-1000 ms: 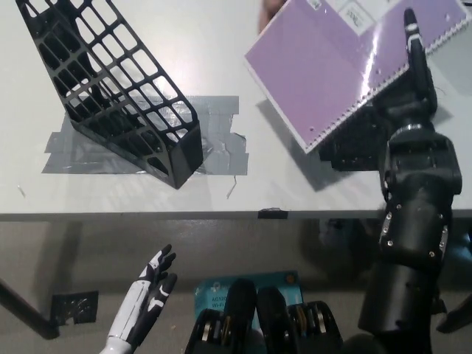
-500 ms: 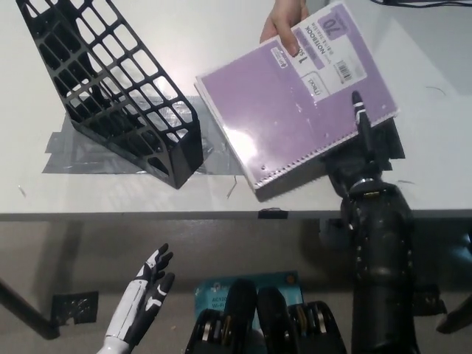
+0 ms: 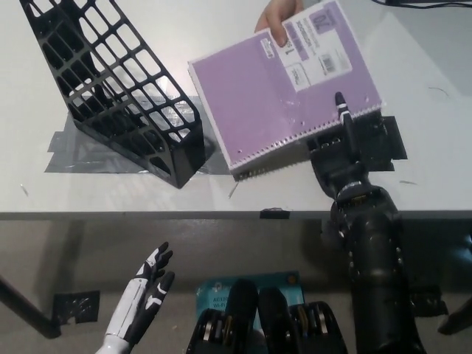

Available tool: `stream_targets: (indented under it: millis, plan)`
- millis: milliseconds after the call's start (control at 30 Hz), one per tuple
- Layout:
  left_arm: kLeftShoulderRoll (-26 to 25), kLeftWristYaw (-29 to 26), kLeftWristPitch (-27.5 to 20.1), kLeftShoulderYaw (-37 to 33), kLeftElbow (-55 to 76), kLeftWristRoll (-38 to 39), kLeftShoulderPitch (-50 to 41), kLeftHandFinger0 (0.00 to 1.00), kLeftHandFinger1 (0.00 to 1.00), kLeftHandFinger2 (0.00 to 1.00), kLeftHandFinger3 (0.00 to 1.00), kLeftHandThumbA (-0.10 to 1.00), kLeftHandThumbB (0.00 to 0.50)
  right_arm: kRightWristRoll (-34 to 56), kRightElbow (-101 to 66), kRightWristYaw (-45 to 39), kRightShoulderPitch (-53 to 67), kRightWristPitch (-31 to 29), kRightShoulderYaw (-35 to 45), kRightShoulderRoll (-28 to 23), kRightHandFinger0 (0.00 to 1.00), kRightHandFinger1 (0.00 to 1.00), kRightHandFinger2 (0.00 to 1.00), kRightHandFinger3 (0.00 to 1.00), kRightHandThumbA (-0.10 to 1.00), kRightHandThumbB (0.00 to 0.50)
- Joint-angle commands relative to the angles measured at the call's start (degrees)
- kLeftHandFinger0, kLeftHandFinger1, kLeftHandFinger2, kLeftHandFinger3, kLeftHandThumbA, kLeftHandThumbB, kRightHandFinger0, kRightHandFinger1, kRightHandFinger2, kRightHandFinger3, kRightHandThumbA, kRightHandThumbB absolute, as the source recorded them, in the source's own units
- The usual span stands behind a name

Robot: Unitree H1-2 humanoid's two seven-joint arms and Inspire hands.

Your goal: A shelf with a book inside it is placed on the center of the desk infront of the robot. The robot uses its right hand to grab the book, take it out and hand it to a person.

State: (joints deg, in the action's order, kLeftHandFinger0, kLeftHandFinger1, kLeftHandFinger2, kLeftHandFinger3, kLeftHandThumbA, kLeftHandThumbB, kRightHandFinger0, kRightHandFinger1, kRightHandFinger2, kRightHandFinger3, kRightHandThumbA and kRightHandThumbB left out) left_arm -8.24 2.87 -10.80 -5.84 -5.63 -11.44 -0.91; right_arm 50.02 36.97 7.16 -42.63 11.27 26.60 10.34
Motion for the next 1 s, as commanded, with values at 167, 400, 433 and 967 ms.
stream_targets:
  millis: [167,400,433,967]
  plan:
    - [-0.8,0.0,-1.1,0.5,1.2,0.2,1.3,1.0,1.0,1.0,1.0,0.96,0.291,-7.2,-21.9,-19.5,7.2,-0.7,-15.0,-5.0,1.0,1.0,1.0,1.0,0.75,0.496]
    - [-0.8,0.0,-1.1,0.5,0.8,0.3,1.5,1.0,1.0,1.0,1.0,0.97,0.285,-8.2,-44.0,-17.0,15.8,2.7,-21.2,-8.8,1.0,1.0,1.0,1.0,0.87,0.5]
    - [-0.8,0.0,-1.0,0.5,0.9,0.3,1.4,1.0,1.0,1.0,1.0,0.97,0.29,-8.4,-46.1,-16.8,16.9,2.9,-21.8,-9.3,1.0,1.0,1.0,1.0,0.89,0.5]
    - [-1.0,0.1,-1.7,1.0,-0.5,1.2,2.2,1.0,1.0,1.0,1.0,1.0,0.297,-18.1,-62.1,-22.0,44.7,-5.7,-32.7,-16.9,1.0,1.0,1.0,1.0,1.0,0.496]
